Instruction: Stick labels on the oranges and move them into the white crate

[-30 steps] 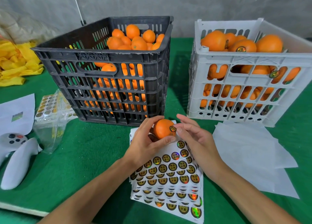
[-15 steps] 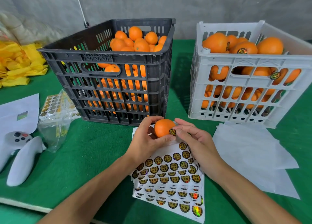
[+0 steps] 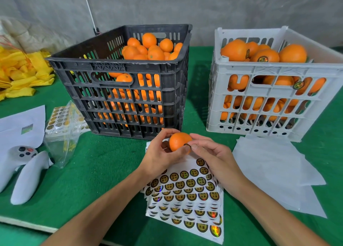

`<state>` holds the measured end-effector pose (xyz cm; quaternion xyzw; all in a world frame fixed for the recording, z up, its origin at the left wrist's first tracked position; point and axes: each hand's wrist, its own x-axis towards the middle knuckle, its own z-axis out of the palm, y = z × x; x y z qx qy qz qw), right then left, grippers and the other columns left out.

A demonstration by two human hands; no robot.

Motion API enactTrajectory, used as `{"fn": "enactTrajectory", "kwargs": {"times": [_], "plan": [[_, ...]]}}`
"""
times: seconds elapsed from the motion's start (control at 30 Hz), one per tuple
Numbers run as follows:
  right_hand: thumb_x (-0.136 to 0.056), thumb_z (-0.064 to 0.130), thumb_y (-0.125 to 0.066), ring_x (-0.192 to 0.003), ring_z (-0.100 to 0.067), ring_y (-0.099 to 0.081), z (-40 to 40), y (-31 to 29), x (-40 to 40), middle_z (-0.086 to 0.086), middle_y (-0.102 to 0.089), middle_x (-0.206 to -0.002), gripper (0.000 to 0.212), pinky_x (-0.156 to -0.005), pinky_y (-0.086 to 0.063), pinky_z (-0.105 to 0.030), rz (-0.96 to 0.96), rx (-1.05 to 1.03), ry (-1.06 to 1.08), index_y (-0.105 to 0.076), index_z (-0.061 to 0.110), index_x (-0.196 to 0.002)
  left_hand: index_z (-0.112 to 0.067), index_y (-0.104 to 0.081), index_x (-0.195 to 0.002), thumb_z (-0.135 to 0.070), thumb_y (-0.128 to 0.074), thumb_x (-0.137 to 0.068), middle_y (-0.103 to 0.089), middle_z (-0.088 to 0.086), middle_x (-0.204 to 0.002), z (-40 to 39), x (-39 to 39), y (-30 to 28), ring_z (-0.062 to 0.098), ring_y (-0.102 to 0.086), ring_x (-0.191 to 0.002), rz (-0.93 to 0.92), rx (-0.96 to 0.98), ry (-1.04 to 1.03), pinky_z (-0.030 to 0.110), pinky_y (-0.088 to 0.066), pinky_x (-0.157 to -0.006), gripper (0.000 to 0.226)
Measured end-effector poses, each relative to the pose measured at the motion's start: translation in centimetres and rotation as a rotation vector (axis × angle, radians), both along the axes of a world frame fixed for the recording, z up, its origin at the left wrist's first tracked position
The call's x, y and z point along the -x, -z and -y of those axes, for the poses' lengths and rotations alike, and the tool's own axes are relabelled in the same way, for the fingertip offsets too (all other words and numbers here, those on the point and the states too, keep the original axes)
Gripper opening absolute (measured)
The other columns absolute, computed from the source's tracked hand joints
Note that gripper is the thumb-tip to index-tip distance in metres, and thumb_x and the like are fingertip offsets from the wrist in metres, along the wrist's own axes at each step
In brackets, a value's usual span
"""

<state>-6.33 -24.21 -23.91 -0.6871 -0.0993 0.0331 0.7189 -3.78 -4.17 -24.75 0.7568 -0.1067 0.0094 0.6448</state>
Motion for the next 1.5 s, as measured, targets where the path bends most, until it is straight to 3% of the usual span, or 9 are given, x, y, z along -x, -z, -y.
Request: {"fn": "enactTrajectory", "kwargs": {"times": [0.23, 0.4, 0.53, 0.67, 0.77, 0.97, 1.13, 1.27, 1.5], "plan": [[-0.096, 0.031, -0.068, -0.129, -0.003, -0.058, -0.6, -0.2, 0.5, 0.019, -0.066, -0.134, 0.019, -0.115, -0.042, -0.041, -0.041, -0.044, 0.052, -0.08, 0.029, -0.112, -0.034, -0.064, -0.119, -0.048, -0.088, -0.076, -0.068, -0.02, -0.112, 0.1, -0.2, 0.1, 0.004, -0.07, -0.1, 0.007, -0.006, -0.02, 0.021, -0.059, -0.078, 0.05], [-0.103, 0.029, -0.059, -0.116, -0.014, -0.069, -0.8, -0.6, 0.7, 0.009, -0.069, -0.131, 0.044, -0.097, -0.057, -0.032, 0.02, -0.159, 0.171, -0.053, 0.038, -0.145, -0.038, -0.064, -0.119, -0.052, -0.087, -0.074, -0.067, -0.02, -0.114, -0.1, -0.2, 0.1, 0.007, -0.07, -0.102, -0.011, -0.014, -0.035, 0.032, -0.063, -0.081, 0.052], [-0.104, 0.029, -0.057, -0.137, -0.001, -0.049, 0.7, -0.4, 0.8, 0.023, -0.049, -0.15, 0.044, -0.107, -0.044, -0.017, 0.394, 0.392, 0.097, -0.052, 0.043, -0.146, -0.039, -0.067, -0.12, -0.055, -0.091, -0.072, -0.071, -0.018, -0.113, 0.2, 0.0, -0.2, 0.011, -0.074, -0.098, -0.029, 0.023, -0.062, 0.027, -0.062, -0.073, 0.055], [-0.103, 0.043, -0.054, -0.148, 0.004, -0.03, 0.3, -0.5, 0.9, 0.03, -0.024, -0.162, 0.053, -0.109, -0.038, -0.013, 0.534, 0.63, 0.044, -0.04, 0.041, -0.154, -0.033, -0.076, -0.117, -0.051, -0.092, -0.073, -0.077, 0.002, -0.111, 0.8, 0.2, -1.8, 0.024, -0.077, -0.09, -0.039, 0.183, -0.065, 0.03, -0.063, -0.072, 0.05], [-0.102, 0.041, -0.053, -0.146, 0.001, -0.034, -0.2, -1.4, 0.7, 0.022, -0.02, -0.166, 0.061, -0.109, -0.047, -0.027, 0.724, 0.793, 0.179, -0.033, 0.033, -0.159, -0.027, -0.078, -0.118, -0.039, -0.087, -0.084, -0.077, 0.01, -0.11, 1.0, 0.4, -3.8, 0.028, -0.076, -0.089, -0.009, 0.223, -0.021, 0.033, -0.064, -0.075, 0.037], [-0.097, 0.033, -0.067, -0.139, -0.013, -0.049, -0.2, -5.6, -0.6, 0.005, -0.024, -0.168, 0.072, -0.097, -0.053, -0.024, 0.927, 0.842, 0.475, -0.033, 0.021, -0.159, -0.028, -0.067, -0.136, -0.046, -0.074, -0.094, -0.074, 0.0, -0.127, 3.5, 0.0, -10.2, 0.022, -0.072, -0.117, 0.014, 0.254, 0.071, 0.036, -0.061, -0.095, 0.046], [-0.102, 0.032, -0.055, -0.156, -0.015, -0.018, 1.9, -12.8, -3.5, -0.002, -0.012, -0.171, 0.078, -0.122, -0.029, -0.033, 0.844, 0.829, 0.774, -0.011, 0.013, -0.164, -0.018, -0.045, -0.155, -0.021, -0.072, -0.099, -0.06, -0.002, -0.147, 9.4, -3.9, -18.4, 0.004, -0.065, -0.123, 0.171, 0.218, 0.087, 0.04, -0.052, -0.111, 0.062], [-0.101, 0.031, -0.054, -0.159, -0.025, 0.001, 4.7, -18.4, -6.1, -0.015, 0.007, -0.171, 0.09, -0.129, -0.012, -0.039, 0.619, 1.027, 0.891, 0.007, 0.003, -0.161, -0.014, -0.034, -0.161, -0.003, -0.058, -0.104, -0.062, -0.022, -0.119, 15.2, -7.8, -24.3, -0.022, -0.06, -0.086, 0.27, 0.085, 0.148, 0.007, -0.05, -0.087, 0.063], [-0.102, 0.036, -0.047, -0.158, -0.029, -0.007, 7.6, -22.4, -8.0, -0.009, 0.007, -0.171, 0.085, -0.127, -0.017, -0.044, 0.367, 1.183, 0.898, 0.005, 0.008, -0.162, -0.033, -0.021, -0.165, 0.011, -0.048, -0.098, -0.036, 0.005, -0.164, 13.7, -15.0, -27.9, 0.02, -0.052, -0.136, 0.37, -0.396, 0.136, 0.021, -0.05, -0.091, 0.084]]}}
